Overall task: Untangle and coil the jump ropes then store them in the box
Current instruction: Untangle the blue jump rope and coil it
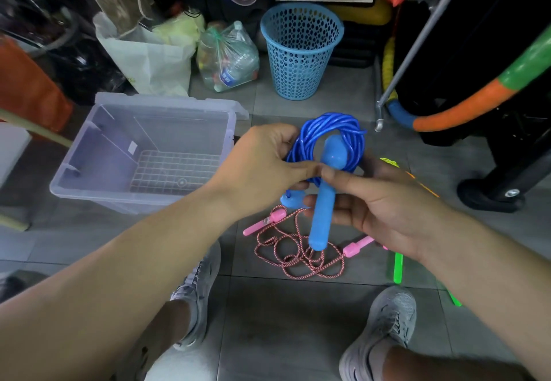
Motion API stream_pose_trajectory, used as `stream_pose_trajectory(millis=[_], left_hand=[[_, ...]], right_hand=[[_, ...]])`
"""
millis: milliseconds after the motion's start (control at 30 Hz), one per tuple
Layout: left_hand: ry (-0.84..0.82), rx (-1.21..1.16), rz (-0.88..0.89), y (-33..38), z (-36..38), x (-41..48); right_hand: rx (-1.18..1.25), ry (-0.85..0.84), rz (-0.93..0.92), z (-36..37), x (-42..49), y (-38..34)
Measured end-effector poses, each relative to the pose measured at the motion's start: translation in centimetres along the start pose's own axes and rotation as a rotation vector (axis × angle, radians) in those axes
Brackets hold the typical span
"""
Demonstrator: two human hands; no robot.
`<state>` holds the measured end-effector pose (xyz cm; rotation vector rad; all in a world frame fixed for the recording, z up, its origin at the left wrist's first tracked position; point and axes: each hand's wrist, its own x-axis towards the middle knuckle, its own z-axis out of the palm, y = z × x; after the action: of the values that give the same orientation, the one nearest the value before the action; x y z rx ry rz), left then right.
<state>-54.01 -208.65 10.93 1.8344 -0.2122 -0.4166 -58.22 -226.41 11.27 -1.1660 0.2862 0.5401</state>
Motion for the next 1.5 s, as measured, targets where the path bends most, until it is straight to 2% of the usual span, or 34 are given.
stream_pose_trajectory(millis=[100, 233, 367, 433, 533, 600, 667, 900, 1033, 1133, 1300, 1500], left_hand=[[0.066, -0.016, -0.027, -0.2, -0.1, 0.1], [0.143, -0.185, -0.148, -0.5, -0.4, 0.3], [0.219, -0.127, -0.174, -0.8, -1.0, 0.8], [0.276, -0.194, -0.206, -0.7, -1.7, 1.0], [0.259, -0.331, -0.243, -0.4, -2.4, 1.2], [0.216, -0.314, -0.234, -0.3, -2.3, 1.3], [0.208, -0.24, -0.216, -0.3, -2.1, 1.4], [0.287, 0.081, -0.114, -0.1, -3.2, 1.7], [0.115, 0.006, -0.104, -0.2, -2.2, 0.7], [0.013, -0.07, -0.102, -0.4, -1.1, 0.3], [-0.03, -0.182, -0.053, 0.2, -0.4, 0.0], [-0.053, -0.099, -0.069, 0.0, -0.2, -0.2]], right_hand=[[-0.026, 0.009, 0.016, 0.1, 0.0, 0.0], [-0.086, -0.07, 0.033, -0.1, -0.3, -1.2], [-0.07, -0.104, 0.063, -1.0, -0.8, -2.1], [-0.118, -0.126, 0.085, -1.4, -1.1, -2.4], [-0.629, -0.105, 0.011, -2.3, -1.3, -2.5], [-0.985, 0.038, -0.066, -2.8, -1.0, -2.4], [-1.179, 0.133, -0.067, -3.3, -0.6, -2.4], [-1.251, 0.191, -0.161, -3.5, 0.4, -2.1], [-1.137, 0.15, -0.079, -4.3, 0.5, -1.2], [-0.934, 0.158, -0.104, -4.2, 0.8, -0.2], [-0.834, 0.174, -0.173, -3.1, 1.0, 0.0], [-0.697, 0.153, -0.051, -3.1, 1.0, -0.5]])
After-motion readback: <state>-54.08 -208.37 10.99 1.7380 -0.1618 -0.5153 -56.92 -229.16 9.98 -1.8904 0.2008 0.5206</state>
